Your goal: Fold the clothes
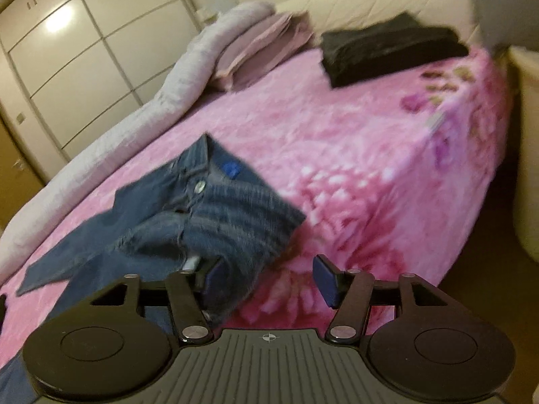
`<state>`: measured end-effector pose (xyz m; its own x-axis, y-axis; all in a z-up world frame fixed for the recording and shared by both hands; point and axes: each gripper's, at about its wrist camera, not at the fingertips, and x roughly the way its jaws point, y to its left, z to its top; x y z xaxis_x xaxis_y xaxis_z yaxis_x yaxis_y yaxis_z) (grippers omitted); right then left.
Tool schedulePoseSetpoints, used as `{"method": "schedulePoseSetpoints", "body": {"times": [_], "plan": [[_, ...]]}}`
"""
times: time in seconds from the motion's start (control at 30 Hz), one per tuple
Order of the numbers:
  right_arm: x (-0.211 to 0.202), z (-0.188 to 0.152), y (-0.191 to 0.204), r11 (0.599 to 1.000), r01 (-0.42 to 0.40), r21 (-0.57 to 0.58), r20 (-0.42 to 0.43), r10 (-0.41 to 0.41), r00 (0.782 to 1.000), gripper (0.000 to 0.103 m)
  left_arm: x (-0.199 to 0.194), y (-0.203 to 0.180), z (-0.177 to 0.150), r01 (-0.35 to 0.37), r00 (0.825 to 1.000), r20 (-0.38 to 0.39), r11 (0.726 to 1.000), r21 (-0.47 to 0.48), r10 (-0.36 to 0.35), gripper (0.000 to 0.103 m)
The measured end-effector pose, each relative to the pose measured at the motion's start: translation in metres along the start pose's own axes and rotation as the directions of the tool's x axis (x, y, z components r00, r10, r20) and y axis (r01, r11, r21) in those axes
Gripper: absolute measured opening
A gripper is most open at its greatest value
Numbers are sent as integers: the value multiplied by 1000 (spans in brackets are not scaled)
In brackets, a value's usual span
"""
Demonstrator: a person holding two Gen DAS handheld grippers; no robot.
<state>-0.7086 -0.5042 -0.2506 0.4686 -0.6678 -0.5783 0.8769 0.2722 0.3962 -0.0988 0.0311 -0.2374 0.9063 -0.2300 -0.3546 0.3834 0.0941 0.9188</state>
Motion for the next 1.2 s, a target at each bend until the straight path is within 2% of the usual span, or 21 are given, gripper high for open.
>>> {"method": "schedulePoseSetpoints", "body": {"times": [0.07,0.13,0.2,0.3,0.37,0.53,0.67,0.77,0.93,1.07,1.13,1.2], "plan": [[-9,7,5,1000,12,5,47,-13,999,58,1,10,17,-7,1000,28,1000,-21,8,34],[-15,18,10,1000,0,1,96,0,995,58,4,13,51,7,997,83,1000,-27,-5,36],[-15,32,23,996,-68,-51,116,73,990,58,8,15,87,26,990,142,999,-29,-21,40],[10,52,44,969,-212,-130,45,220,974,59,15,14,142,50,972,231,999,-17,-45,43],[34,63,57,954,-254,-158,-12,255,967,59,20,4,178,55,954,292,998,24,-60,46],[100,82,88,924,-295,-245,-116,274,955,59,50,-27,260,56,912,393,987,153,-113,48],[158,100,96,922,-262,-285,-193,213,958,59,95,-43,314,44,882,448,973,224,-144,56],[192,114,98,928,-248,-277,-235,185,954,59,128,-54,344,32,863,478,961,274,-165,64],[217,109,133,861,-347,-373,-295,244,924,59,186,-68,378,-15,851,490,923,384,-189,64],[239,96,152,833,-359,-421,-324,232,917,59,229,-72,390,-70,836,519,903,423,-178,60],[246,90,152,842,-341,-418,-319,215,923,59,251,-73,396,-96,837,521,891,443,-169,57],[252,84,153,850,-323,-416,-312,200,929,59,266,-73,400,-102,826,533,882,460,-182,50]]}}
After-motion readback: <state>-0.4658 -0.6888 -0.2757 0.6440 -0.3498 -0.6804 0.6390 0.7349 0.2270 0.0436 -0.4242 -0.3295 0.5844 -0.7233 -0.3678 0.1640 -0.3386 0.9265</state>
